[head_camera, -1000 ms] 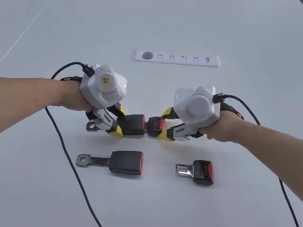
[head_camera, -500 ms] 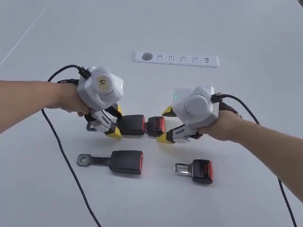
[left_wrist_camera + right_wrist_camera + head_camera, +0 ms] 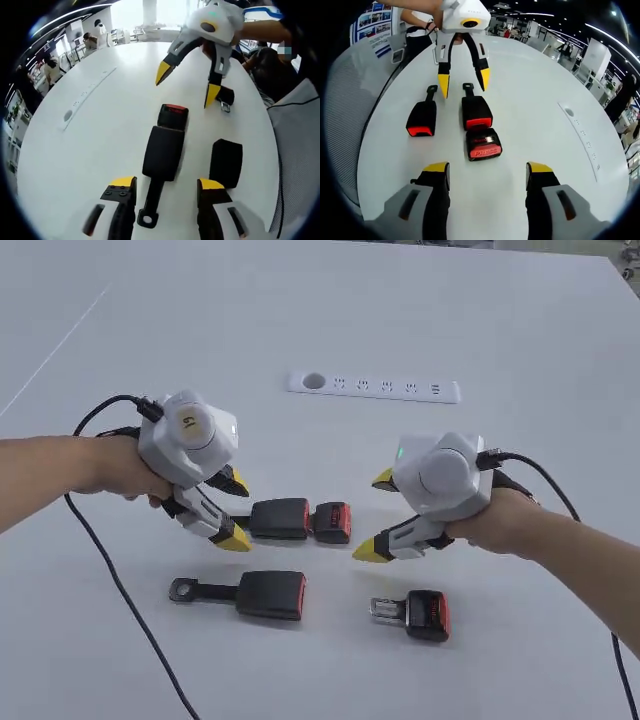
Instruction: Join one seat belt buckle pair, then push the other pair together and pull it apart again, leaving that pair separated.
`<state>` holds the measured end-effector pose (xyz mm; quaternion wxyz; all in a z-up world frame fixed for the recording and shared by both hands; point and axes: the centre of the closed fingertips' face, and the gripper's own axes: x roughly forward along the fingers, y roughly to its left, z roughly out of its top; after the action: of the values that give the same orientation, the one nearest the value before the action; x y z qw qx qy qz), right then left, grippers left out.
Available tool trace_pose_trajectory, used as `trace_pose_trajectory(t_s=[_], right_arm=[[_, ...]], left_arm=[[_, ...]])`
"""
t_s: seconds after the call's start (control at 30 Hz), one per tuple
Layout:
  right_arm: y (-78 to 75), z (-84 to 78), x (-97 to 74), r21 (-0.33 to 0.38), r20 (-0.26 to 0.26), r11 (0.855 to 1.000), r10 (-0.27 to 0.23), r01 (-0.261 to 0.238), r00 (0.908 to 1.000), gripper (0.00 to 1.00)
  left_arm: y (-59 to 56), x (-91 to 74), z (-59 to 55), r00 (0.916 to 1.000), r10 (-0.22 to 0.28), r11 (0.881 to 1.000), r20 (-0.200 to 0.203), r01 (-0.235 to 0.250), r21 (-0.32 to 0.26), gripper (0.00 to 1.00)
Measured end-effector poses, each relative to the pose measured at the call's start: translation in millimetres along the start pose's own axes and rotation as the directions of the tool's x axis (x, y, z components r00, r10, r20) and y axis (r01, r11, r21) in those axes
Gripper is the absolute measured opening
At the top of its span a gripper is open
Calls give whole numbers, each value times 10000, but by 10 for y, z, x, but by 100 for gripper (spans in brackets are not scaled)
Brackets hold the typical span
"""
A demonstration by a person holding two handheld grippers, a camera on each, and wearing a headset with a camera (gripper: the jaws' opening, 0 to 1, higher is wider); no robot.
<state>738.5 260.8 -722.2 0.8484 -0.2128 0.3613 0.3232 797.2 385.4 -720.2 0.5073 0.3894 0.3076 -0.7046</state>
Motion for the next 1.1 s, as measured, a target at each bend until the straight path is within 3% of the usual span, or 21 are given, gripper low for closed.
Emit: trace_pose_trajectory(t_s=[0.17, 0.33, 0.57, 0.83, 1.07, 1.1], right_arm=[[14, -80, -143, 370, 30, 9990, -265, 264, 9996, 64], [16, -177, -284, 902, 79, 9943, -573, 564, 9983, 67], [60, -266, -447, 1496, 245, 9848, -934, 887, 9953, 71], [113, -343, -629, 2074, 357, 9701, -1364, 1262, 9900, 75], [223, -454, -764, 2508, 463, 9569, -1628, 1463, 9856, 78], [238, -467, -783, 2559, 501, 9550, -1678, 1498, 9845, 79]], left_arm=[[-39, -90, -31, 9996, 93, 9992, 262, -82, -402, 52], [-62, -198, -16, 9958, 281, 9946, 873, -191, -1025, 56], [-136, -329, -22, 9836, 614, 9847, 1694, -320, -1711, 61], [-257, -428, -104, 9744, 859, 9788, 2077, -437, -2001, 65], [-352, -518, -170, 9522, 1402, 9673, 2714, -732, -2430, 69], [-373, -538, -157, 9406, 1551, 9646, 3021, -782, -2519, 69]])
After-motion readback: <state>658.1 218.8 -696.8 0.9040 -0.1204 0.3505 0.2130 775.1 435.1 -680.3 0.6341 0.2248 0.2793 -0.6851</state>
